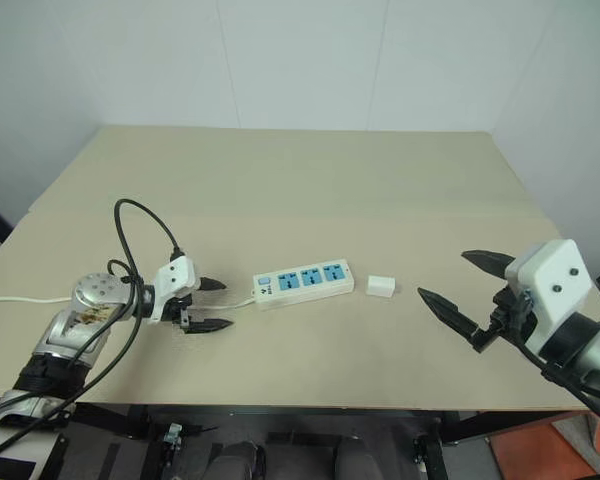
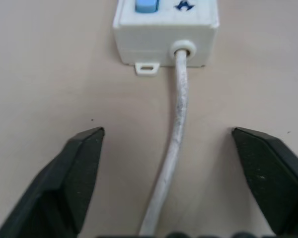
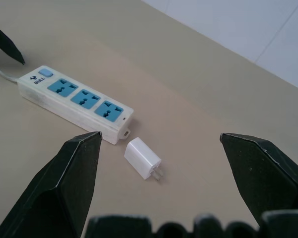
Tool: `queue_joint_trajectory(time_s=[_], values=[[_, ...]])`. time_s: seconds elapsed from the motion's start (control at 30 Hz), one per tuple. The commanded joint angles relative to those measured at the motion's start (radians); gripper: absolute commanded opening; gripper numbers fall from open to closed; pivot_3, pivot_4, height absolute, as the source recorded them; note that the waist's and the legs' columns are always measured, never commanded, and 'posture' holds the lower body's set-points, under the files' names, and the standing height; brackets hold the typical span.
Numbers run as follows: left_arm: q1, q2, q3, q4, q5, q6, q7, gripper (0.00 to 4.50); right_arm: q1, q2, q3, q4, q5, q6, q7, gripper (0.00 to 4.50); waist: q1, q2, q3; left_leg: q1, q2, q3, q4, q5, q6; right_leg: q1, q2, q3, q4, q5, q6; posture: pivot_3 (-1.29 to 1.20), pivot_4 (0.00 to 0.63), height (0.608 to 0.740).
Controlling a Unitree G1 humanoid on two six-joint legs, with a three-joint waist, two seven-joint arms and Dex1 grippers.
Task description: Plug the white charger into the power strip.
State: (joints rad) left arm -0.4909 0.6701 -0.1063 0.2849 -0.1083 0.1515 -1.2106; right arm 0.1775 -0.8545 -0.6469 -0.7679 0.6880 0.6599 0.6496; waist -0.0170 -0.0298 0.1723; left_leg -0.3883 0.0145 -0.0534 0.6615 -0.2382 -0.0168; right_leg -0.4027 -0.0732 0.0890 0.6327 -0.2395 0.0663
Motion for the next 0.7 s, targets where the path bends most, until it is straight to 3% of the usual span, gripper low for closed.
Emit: queue_joint_trajectory(time_s=[0.03,0.27,0.7], values=[[-0.020,-0.023,0.053,-0.041,-0.110,-0.011,-0.046,4.47,0.003,-0.004,-0.035,-0.031,0.006,0.003,-0.014,4.50,0.000,0.000,0.000,0.000,0.000,0.000,0.000,0.000,0.000,0.000,0.000,0.000,0.000,0.000,0.000,0.00,0.150,0.740],[-0.038,-0.184,0.094,0.036,-0.177,-0.132,0.017,4.47,0.015,-0.001,-0.044,-0.043,0.010,0.004,-0.025,4.50,0.004,0.000,0.000,0.000,0.000,0.000,0.000,0.000,0.000,0.000,0.000,0.000,0.000,0.000,0.000,0.00,0.150,0.740],[-0.180,-0.261,0.033,0.411,-0.091,-0.352,-0.051,4.47,0.020,0.004,-0.051,-0.054,0.023,0.001,-0.036,4.50,0.002,0.000,0.000,-0.001,0.000,0.000,0.000,0.000,0.000,0.000,0.000,0.000,-0.001,0.000,0.000,0.00,0.150,0.740]])
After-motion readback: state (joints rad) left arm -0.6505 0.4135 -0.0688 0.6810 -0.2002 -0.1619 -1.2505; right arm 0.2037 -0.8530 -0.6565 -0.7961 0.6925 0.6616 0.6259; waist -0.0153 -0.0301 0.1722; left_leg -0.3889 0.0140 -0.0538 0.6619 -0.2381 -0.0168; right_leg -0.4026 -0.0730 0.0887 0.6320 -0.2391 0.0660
